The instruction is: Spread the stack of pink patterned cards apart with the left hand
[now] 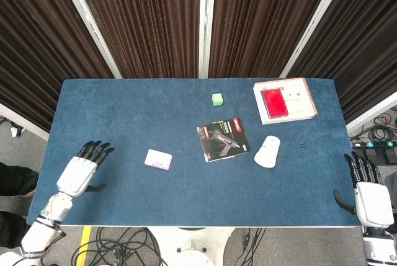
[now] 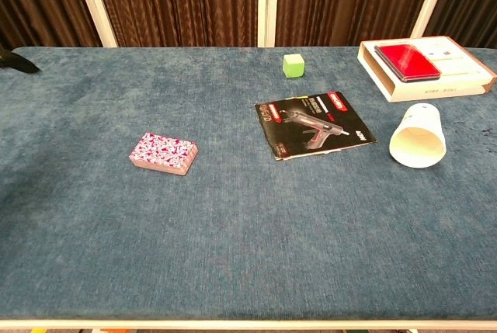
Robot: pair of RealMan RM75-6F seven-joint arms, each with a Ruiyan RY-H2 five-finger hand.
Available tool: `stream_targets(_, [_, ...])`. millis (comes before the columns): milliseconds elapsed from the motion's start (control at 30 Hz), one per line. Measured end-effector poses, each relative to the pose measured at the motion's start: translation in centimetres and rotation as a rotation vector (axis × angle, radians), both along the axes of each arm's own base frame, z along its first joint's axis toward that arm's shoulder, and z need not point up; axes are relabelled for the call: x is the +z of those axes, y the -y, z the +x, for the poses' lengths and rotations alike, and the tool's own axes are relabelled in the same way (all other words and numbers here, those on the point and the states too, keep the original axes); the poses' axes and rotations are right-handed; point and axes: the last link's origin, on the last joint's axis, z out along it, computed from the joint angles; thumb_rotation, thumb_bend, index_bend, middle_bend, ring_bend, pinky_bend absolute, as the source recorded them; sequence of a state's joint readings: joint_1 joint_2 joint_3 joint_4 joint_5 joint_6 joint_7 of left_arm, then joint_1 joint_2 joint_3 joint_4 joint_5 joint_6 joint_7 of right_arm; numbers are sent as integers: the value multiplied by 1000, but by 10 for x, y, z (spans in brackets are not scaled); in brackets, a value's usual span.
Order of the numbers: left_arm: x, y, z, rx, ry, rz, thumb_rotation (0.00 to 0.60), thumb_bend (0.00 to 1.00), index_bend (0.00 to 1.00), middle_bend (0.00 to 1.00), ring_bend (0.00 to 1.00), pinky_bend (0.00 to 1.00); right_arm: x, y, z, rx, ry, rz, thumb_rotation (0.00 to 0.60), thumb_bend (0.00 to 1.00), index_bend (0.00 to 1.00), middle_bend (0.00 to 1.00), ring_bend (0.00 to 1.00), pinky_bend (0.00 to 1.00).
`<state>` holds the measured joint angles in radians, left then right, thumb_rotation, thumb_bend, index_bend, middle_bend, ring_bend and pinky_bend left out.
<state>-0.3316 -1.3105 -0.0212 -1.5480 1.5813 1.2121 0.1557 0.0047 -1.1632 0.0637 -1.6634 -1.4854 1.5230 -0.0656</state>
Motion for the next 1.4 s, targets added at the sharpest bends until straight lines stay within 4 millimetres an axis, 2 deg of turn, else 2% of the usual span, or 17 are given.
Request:
stream_targets(200, [-29, -13, 12, -40, -56, -55, 600, 16, 116, 109, 21, 86, -1, 0, -1, -1, -1, 7, 600, 225, 0, 0, 0, 0])
stream_targets(633, [-56, -30, 29, -47, -44, -133, 600, 28, 118, 142, 22, 85, -2, 1, -1, 2, -2, 10, 600, 225, 0, 0, 0, 0])
stream_targets(900, [-77, -50, 38, -57, -58, -173, 600, 159, 146, 201, 38, 85, -1, 1, -2, -3, -1, 9, 600, 226, 0, 0, 0, 0])
stream_targets(1033, [-82, -57, 44, -57, -69, -179, 600, 206, 169, 211, 57, 97, 0, 2, -2, -2, 5, 9, 600, 225, 0, 0, 0, 0])
stream_targets(1233, [-90, -69, 58, -76, -89, -159, 600, 208, 192, 210, 58, 100, 1, 2, -3, -6, 4, 15, 600, 226, 0, 0, 0, 0])
stream_targets(1400, [-93, -74, 61, -79, -126, -152, 600, 200, 237, 202, 58, 101, -1, 2, -4, -10, 6, 20, 600, 224, 0, 0, 0, 0])
